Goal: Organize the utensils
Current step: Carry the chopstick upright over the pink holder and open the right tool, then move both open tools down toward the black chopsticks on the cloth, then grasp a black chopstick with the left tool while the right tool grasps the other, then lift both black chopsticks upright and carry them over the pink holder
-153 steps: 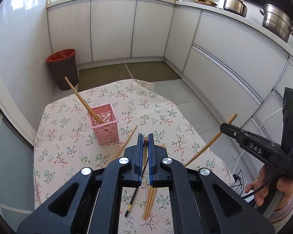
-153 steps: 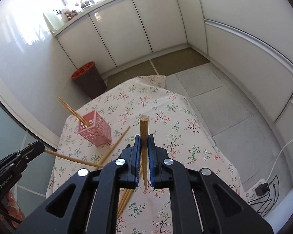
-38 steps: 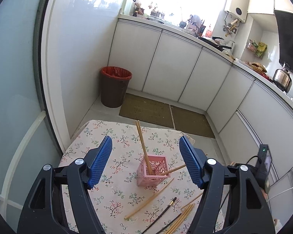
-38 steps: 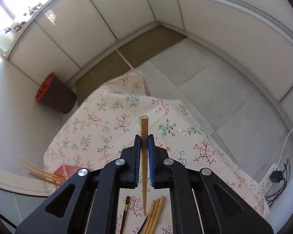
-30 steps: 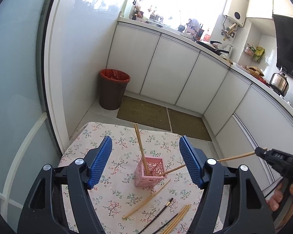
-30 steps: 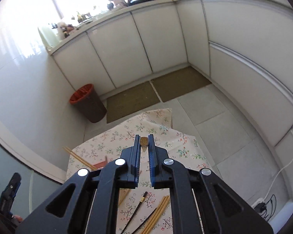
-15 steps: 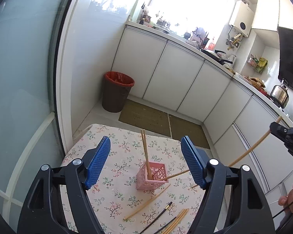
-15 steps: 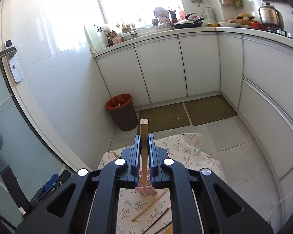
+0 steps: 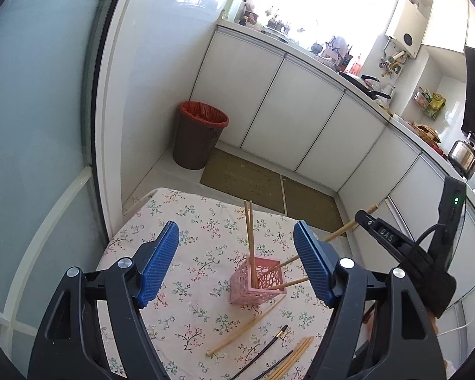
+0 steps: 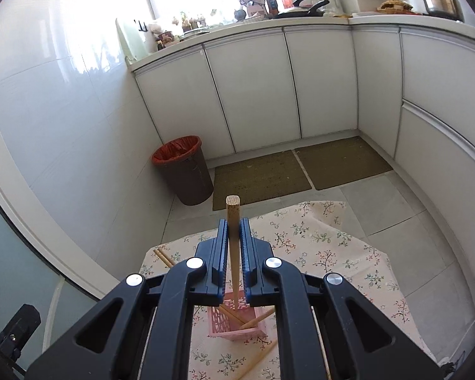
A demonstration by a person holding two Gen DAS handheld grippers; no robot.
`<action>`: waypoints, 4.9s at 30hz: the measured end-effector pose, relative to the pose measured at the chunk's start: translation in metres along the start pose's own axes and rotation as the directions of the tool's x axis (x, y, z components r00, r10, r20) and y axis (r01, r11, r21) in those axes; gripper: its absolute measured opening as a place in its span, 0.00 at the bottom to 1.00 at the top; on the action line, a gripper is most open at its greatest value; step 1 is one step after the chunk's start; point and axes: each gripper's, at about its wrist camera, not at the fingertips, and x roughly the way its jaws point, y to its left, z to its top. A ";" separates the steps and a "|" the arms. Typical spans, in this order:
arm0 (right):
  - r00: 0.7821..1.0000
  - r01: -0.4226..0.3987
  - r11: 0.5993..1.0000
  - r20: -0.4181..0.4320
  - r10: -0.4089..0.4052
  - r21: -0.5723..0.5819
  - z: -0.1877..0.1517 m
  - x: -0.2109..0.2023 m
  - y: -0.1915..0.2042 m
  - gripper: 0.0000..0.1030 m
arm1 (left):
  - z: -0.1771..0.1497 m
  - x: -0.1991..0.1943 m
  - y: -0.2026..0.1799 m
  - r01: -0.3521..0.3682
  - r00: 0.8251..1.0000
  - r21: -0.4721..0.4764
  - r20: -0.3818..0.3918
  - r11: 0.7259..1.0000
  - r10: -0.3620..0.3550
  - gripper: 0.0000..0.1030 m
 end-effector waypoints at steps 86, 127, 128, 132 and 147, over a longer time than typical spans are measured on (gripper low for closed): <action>0.667 -0.022 0.844 -0.621 0.412 0.536 -0.203 0.064 -0.156 0.49 | -0.182 0.112 -0.067 0.140 0.832 0.497 -0.528 0.856 0.170 0.06; 0.930 -0.104 0.986 -0.338 0.143 0.130 -0.174 -0.069 -0.114 0.05 | -0.111 0.002 -0.030 0.101 0.959 0.376 -0.283 0.921 0.010 0.06; 0.937 -0.117 0.986 -0.317 0.149 0.118 -0.175 -0.078 -0.112 0.05 | -0.110 -0.002 -0.031 0.102 0.961 0.377 -0.276 0.921 0.006 0.06; 0.958 -0.158 0.984 -0.229 0.173 0.081 -0.168 -0.111 -0.104 0.05 | -0.108 -0.018 -0.035 0.103 0.971 0.378 -0.240 0.920 -0.010 0.06; 0.971 -0.239 0.969 0.015 0.238 0.058 -0.048 -0.161 -0.090 0.05 | -0.055 -0.007 -0.072 0.064 0.989 0.367 -0.144 0.928 -0.012 0.06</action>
